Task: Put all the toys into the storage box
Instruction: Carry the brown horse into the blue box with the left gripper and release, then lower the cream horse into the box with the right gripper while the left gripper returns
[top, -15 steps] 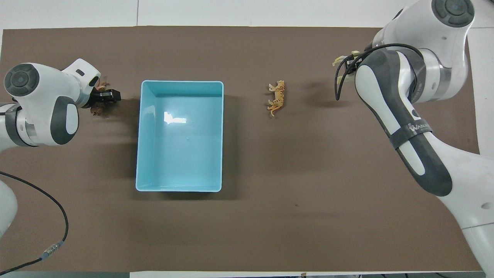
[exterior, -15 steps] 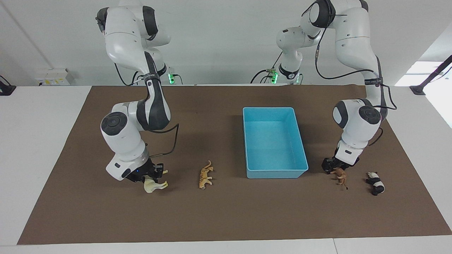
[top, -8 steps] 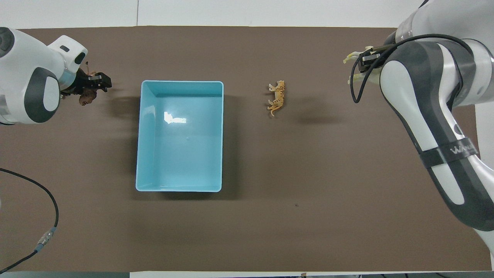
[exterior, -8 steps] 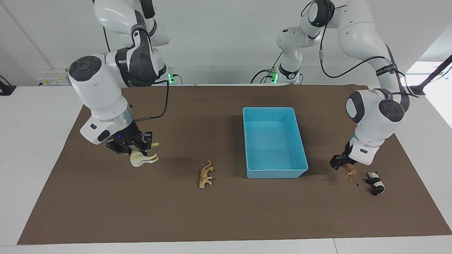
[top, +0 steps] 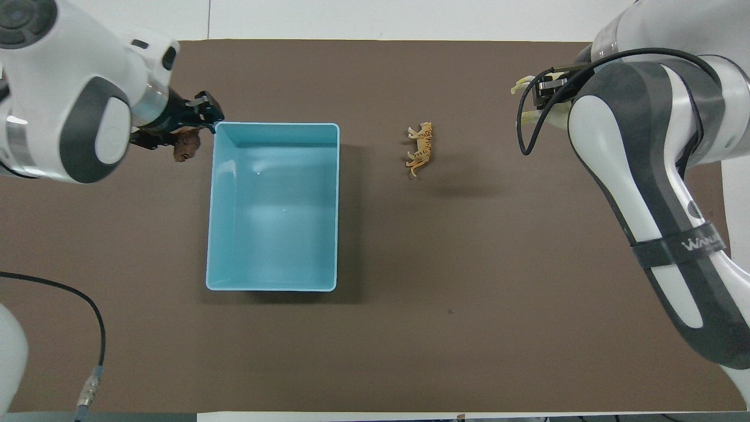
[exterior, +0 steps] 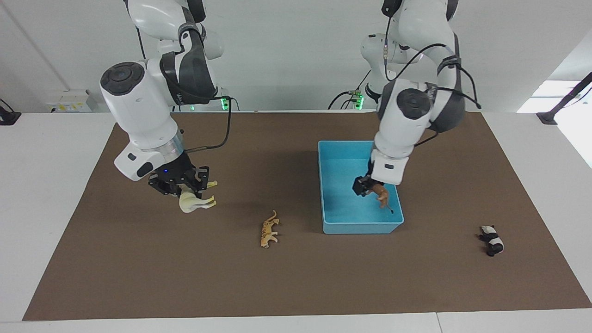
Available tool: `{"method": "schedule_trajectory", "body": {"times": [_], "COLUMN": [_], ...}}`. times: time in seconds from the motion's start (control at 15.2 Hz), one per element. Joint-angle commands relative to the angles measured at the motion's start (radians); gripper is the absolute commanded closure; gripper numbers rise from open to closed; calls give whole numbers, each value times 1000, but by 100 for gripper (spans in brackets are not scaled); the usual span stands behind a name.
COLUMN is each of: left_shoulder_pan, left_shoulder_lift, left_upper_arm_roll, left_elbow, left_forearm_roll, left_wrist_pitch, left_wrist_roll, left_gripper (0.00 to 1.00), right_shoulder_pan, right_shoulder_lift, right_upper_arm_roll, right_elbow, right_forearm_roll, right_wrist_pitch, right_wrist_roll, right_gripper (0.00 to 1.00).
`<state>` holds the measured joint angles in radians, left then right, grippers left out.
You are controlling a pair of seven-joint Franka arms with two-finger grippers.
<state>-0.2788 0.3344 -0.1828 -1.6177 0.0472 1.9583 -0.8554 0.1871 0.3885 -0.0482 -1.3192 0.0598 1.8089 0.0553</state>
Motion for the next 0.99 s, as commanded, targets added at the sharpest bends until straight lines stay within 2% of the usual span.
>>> {"method": "schedule_trajectory", "body": {"times": [0.0, 0.2, 0.39, 0.53, 0.72, 0.92], "left_shoulder_pan": [-20, -14, 35, 125, 339, 464], "left_shoulder_lift": [-98, -107, -132, -127, -115, -77], "left_upper_arm_roll": [23, 23, 49, 49, 51, 51], "left_elbow": [-206, -199, -167, -163, -145, -140], "left_forearm_roll": [-4, -4, 54, 88, 92, 97], "left_wrist_pitch": [114, 122, 81, 90, 144, 263], "left_wrist_roll": [-25, -22, 34, 254, 643, 786], "left_gripper": [0, 0, 0, 0, 0, 0], "right_shoulder_pan": [-6, 3, 81, 156, 303, 394], "right_shoulder_lift": [6, 6, 7, 12, 48, 108], "right_upper_arm_roll": [4, 11, 7, 7, -4, -4], "right_elbow": [17, 17, 17, 24, 54, 106], "right_forearm_roll": [8, 9, 6, 5, 2, -31], "right_wrist_pitch": [-13, -8, 3, 20, 70, 98], "right_wrist_roll": [14, 59, 170, 250, 388, 472], "right_gripper": [100, 100, 100, 100, 100, 100]}}
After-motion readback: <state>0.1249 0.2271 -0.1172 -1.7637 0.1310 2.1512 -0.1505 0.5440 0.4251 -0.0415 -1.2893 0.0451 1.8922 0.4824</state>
